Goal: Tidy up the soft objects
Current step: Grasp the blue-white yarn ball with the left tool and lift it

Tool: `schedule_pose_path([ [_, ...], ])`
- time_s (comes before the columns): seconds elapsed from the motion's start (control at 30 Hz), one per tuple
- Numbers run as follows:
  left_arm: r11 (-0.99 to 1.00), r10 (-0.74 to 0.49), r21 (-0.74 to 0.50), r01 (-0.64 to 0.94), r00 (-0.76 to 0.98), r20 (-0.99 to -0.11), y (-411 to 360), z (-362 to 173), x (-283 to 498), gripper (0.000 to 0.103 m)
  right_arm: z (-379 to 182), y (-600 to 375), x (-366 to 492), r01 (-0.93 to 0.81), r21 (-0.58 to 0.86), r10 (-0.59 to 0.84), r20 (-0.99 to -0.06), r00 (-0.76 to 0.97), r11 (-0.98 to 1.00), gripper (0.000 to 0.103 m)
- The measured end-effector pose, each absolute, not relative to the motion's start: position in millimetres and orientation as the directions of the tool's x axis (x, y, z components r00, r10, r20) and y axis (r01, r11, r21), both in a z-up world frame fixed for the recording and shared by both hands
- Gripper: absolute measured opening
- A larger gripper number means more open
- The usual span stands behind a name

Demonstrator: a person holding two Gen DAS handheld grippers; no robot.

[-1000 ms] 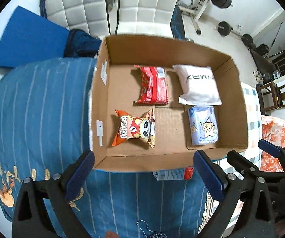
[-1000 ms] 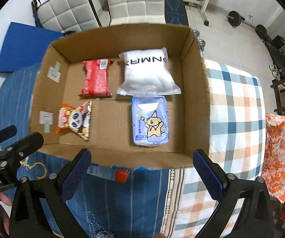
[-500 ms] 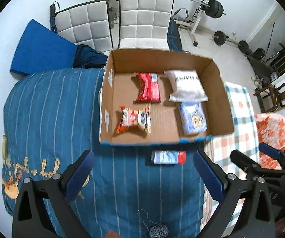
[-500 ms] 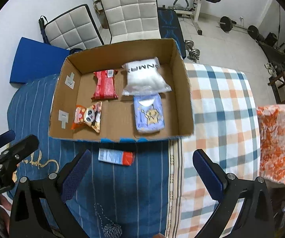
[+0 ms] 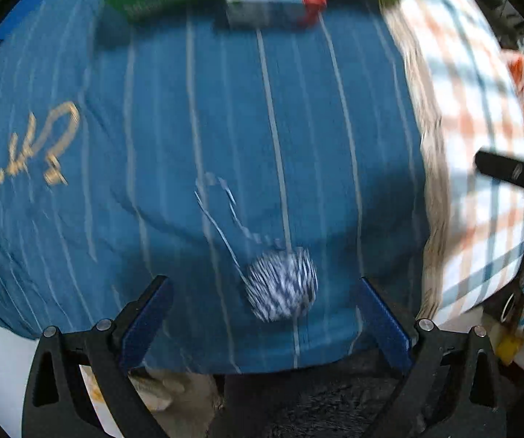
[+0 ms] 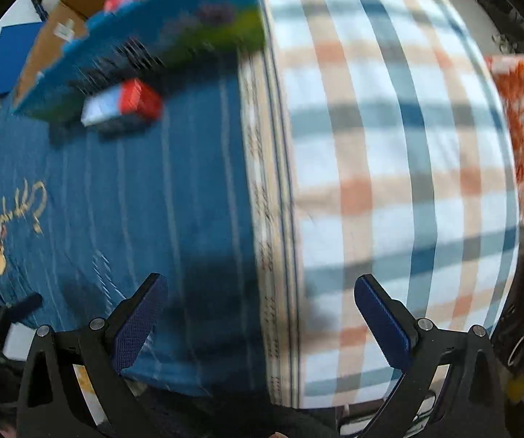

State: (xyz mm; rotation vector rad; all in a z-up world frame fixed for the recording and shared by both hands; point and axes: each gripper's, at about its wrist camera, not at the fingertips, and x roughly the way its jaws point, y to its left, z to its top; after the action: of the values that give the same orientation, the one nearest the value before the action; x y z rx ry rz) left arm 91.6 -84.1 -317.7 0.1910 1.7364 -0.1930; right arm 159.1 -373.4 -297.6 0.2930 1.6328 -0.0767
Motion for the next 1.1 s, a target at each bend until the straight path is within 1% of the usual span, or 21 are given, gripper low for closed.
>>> schedule_pose_path([
  [0.13,0.981,0.026,-0.015,0.193,-0.209,-0.978,-88.8,-344.7,73.4,0.102,-318.7,-384.7,137.5,0.226,0.13,0.155,-0.983,-0.095,0.965,0.103],
  [0.17,0.983,0.033,-0.005,0.185,-0.207,-0.978,-90.7,-350.9,70.7,0.101,-321.5,-386.3,133.8,0.22,0.131,0.156,-0.983,-0.101,0.967,0.103],
  [0.2,0.984,0.041,0.004,0.179,-0.204,-0.978,-92.0,-355.9,69.3,0.098,-324.2,-387.2,129.1,0.21,0.132,0.156,-0.982,-0.105,0.969,0.103],
  [0.23,0.985,0.044,0.008,0.173,-0.204,-0.978,-93.2,-359.7,68.4,0.09,-326.8,-387.1,125.2,0.2,0.132,0.155,-0.982,-0.108,0.971,0.103],
  [0.27,0.987,0.046,0.013,0.16,-0.207,-0.977,-94.5,-366.4,67.8,0.086,-327.7,-387.0,123.7,0.194,0.132,0.155,-0.982,-0.111,0.972,0.103],
  [0.3,0.988,0.048,0.016,0.154,-0.211,-0.976,-95.2,-371.2,67.5,0.074,-330.0,-386.7,120.4,0.183,0.132,0.155,-0.981,-0.116,0.974,0.103],
  [0.33,0.989,0.05,0.019,0.144,-0.217,-0.975,-96.3,-378.1,67.7,0.06,-331.6,-386.0,118.7,0.174,0.132,0.153,-0.981,-0.118,0.976,0.103],
  [0.37,0.99,0.055,0.025,0.137,-0.222,-0.973,-97.7,-383.4,68.6,0.055,-332.6,-385.2,117.0,0.165,0.13,0.151,-0.981,-0.12,0.978,0.103],
  [0.4,0.991,0.058,0.03,0.13,-0.219,-0.974,-98.3,-387.6,68.8,0.053,-332.9,-384.0,114.8,0.154,0.134,0.153,-0.981,-0.121,0.979,0.103],
  [0.57,0.997,0.024,0.012,0.07,-0.166,-0.986,-92.4,-382.6,75.2,0.051,-324.2,-375.7,116.7,0.116,0.142,0.155,-0.982,-0.108,0.983,0.103],
  [0.83,0.999,0.035,0.035,-0.021,-0.026,-0.999,-49.9,-339.4,146.3,0.051,-306.8,-352.5,156.7,0.127,0.215,0.221,-0.975,-0.036,0.968,0.103],
  [1.0,0.998,0.03,0.029,-0.061,0.022,-0.999,-23.0,-327.3,205.3,0.051,-304.3,-326.1,209.6,0.18,0.277,0.276,-0.961,0.028,0.944,0.103],
  [1.1,0.998,0.033,0.031,-0.063,0.028,-0.999,-12.5,-329.5,233.8,0.051,-310.0,-310.2,245.0,0.267,0.322,0.315,-0.947,0.072,0.908,0.103],
])
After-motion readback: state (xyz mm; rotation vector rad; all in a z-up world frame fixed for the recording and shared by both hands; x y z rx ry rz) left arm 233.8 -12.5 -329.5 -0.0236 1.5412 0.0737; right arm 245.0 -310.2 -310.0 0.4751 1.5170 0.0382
